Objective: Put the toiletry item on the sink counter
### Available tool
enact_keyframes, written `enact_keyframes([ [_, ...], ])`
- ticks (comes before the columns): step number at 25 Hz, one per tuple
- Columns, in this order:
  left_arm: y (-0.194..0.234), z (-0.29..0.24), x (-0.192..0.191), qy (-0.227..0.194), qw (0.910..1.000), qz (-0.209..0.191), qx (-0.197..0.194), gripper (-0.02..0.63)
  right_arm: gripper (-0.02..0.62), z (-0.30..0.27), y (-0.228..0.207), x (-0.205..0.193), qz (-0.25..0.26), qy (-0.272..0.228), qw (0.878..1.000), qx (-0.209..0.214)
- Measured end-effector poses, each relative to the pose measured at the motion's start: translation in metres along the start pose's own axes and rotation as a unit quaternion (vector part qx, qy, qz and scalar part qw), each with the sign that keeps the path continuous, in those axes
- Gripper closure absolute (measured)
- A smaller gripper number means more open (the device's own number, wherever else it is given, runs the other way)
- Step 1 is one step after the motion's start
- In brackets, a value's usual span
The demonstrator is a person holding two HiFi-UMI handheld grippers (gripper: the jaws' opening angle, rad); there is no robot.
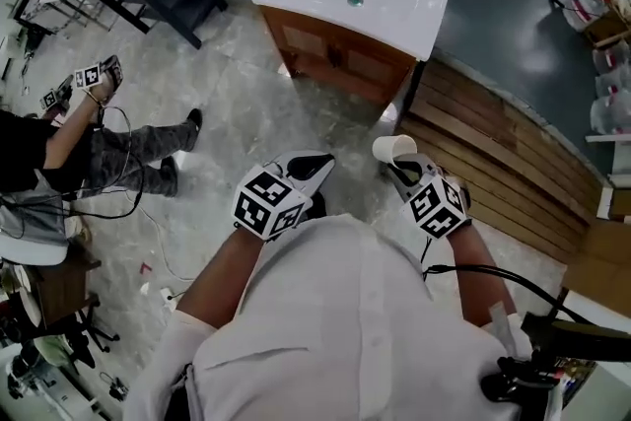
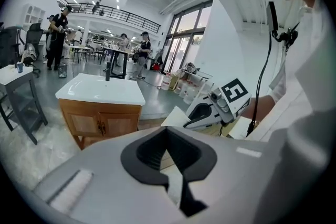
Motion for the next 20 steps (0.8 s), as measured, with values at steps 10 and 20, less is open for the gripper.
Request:
enact_keyframes([
  [10, 0.12, 0.029, 0.064, -0.017, 0.9996, -0.008, 0.023, 0.6, 0.581, -0.076, -0.115, 0.093, 0.045, 0.002, 0.999, 0.016],
  [20, 0.212, 0.044, 0.101, -0.039, 0.9983, 0.012, 0.042, 0.6, 0.581, -0.144, -0.24, 0.156, 0.101, 0.015, 0.995, 0.001],
])
Point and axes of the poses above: the fingertips, and each gripper's own axes: z backward along the fingers, y to its left, x out of its top, the point moved 4 cm from there along z, backward along the fingers, and after that the axes turned 8 degrees about z, right-handed, at the moved point
